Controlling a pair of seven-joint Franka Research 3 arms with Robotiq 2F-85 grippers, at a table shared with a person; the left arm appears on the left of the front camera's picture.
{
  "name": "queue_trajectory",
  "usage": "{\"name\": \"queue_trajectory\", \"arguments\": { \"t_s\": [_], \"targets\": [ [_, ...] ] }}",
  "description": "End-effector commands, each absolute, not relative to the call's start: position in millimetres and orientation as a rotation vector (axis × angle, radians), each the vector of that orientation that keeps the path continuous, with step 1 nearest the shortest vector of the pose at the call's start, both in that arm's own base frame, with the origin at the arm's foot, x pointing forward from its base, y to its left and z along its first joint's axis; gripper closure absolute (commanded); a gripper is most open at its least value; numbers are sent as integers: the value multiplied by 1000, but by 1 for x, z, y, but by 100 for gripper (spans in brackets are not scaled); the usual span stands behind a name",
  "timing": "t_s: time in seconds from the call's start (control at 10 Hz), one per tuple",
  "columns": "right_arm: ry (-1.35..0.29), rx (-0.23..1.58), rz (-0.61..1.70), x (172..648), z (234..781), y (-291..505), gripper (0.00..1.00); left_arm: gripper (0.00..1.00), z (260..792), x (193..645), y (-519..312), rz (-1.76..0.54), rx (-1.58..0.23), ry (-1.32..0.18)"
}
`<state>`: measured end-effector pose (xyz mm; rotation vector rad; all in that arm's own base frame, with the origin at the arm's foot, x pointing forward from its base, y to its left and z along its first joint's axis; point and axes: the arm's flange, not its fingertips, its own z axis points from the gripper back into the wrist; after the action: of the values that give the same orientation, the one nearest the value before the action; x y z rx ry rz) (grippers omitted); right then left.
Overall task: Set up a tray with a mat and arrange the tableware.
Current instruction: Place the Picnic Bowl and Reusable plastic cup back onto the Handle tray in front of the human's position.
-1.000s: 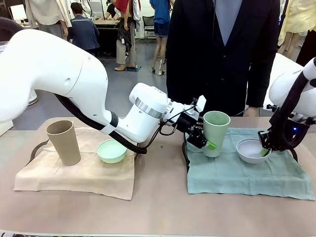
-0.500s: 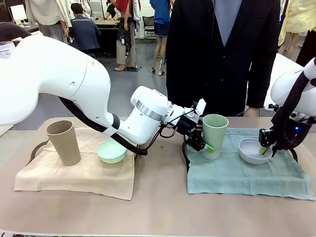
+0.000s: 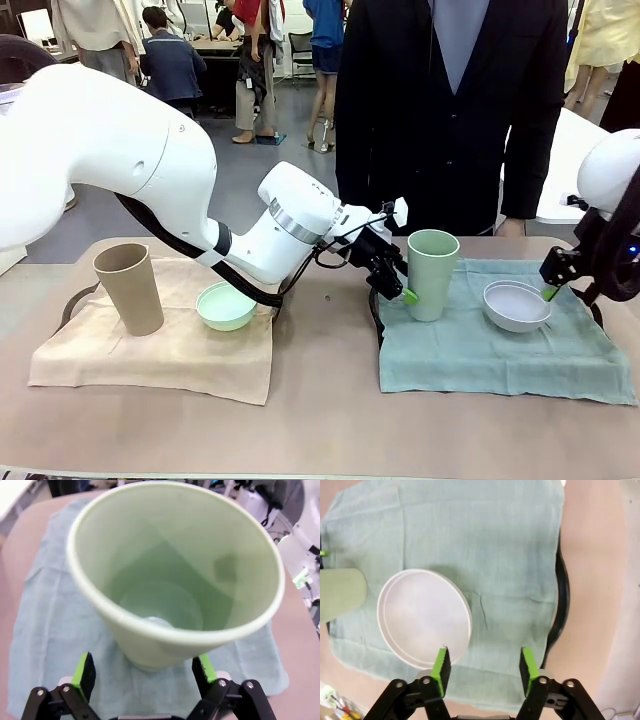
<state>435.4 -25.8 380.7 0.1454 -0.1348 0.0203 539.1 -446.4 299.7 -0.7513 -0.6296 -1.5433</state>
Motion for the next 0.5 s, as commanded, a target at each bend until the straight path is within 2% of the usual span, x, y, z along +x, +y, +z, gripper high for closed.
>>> {"name": "queue_trajectory", "arguments": {
  "t_s": [0.0, 0.4],
  "targets": [
    [-144, 103, 10, 410, 390, -32, 33, 0, 320, 530, -433, -1516, -696, -548],
    [-172, 44, -77, 356, 457, -60, 33, 0, 418, 472, -402, -1456, -602, -428]
  ]
}}
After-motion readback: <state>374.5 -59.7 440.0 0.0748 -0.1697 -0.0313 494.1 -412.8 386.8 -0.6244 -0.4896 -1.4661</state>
